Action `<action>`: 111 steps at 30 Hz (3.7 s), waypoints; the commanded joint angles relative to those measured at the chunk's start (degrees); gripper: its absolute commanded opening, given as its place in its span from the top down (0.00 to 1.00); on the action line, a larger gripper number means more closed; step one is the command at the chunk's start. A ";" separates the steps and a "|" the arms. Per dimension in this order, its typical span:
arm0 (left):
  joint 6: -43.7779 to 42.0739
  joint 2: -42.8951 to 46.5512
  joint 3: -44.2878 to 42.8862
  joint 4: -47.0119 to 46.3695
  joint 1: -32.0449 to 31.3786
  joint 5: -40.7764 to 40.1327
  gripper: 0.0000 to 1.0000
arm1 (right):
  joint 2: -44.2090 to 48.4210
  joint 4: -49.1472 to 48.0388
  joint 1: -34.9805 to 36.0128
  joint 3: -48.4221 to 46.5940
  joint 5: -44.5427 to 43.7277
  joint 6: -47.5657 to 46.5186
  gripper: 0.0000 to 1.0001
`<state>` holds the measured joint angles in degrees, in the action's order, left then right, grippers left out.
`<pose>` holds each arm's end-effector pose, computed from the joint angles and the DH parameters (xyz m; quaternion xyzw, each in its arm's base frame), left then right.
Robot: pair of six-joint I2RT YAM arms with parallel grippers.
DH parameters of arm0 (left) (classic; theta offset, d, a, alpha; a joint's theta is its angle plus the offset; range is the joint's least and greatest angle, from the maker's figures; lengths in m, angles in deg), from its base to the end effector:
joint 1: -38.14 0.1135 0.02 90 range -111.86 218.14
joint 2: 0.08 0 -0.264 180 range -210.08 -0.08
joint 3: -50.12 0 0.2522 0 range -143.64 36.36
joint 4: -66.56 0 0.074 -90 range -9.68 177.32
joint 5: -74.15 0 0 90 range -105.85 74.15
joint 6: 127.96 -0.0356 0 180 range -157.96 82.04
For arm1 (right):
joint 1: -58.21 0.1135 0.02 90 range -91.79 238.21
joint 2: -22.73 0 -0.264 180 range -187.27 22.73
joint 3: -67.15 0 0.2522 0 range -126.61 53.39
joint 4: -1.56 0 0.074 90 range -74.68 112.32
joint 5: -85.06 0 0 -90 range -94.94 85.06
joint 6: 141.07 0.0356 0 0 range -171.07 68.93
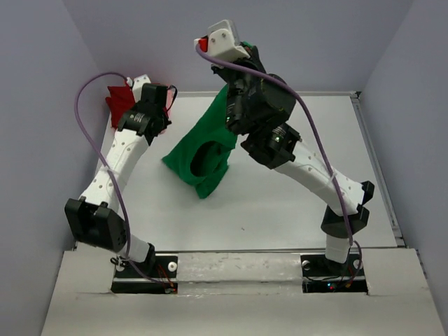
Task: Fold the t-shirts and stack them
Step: Flatten out the tshirt
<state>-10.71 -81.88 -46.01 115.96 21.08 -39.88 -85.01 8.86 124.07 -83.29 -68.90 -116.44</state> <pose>0.3043 -0.0782 0.3760 -0.1727 0.8559 0.0010 0.4875 0.1759 0.3144 0.5879 -0.1600 0.5893 -0.2397 0.7548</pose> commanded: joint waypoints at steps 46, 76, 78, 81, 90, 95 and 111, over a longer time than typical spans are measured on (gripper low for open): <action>-8.61 -11.37 -28.20 4.70 10.29 5.75 0.97 | 13.10 -3.39 -7.70 3.54 -0.29 0.15 1.00; -9.58 -10.75 -24.16 2.68 8.62 7.33 0.97 | 6.85 6.97 -26.45 10.39 4.97 14.54 1.00; -9.84 -10.49 -23.98 2.51 8.45 8.03 0.97 | 5.97 13.73 -30.25 9.51 8.30 21.20 1.00; -10.63 -10.22 -23.72 2.68 7.22 9.53 0.97 | 4.48 21.63 -36.57 10.11 15.85 30.78 1.00; -13.44 -10.31 -21.61 1.36 1.95 11.81 0.96 | -5.19 30.45 -45.83 12.23 21.69 41.63 1.00; -13.80 -11.45 -22.74 1.80 -0.60 12.52 0.96 | -10.45 33.09 -47.93 11.53 19.68 43.38 1.00; -12.74 -18.39 -22.40 0.93 -7.64 15.59 0.96 | -20.14 50.66 -56.63 4.67 13.60 59.28 1.00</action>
<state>-23.06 -98.71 -68.00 118.26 14.89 -25.82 -106.32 53.56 71.16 -75.47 -54.02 -64.98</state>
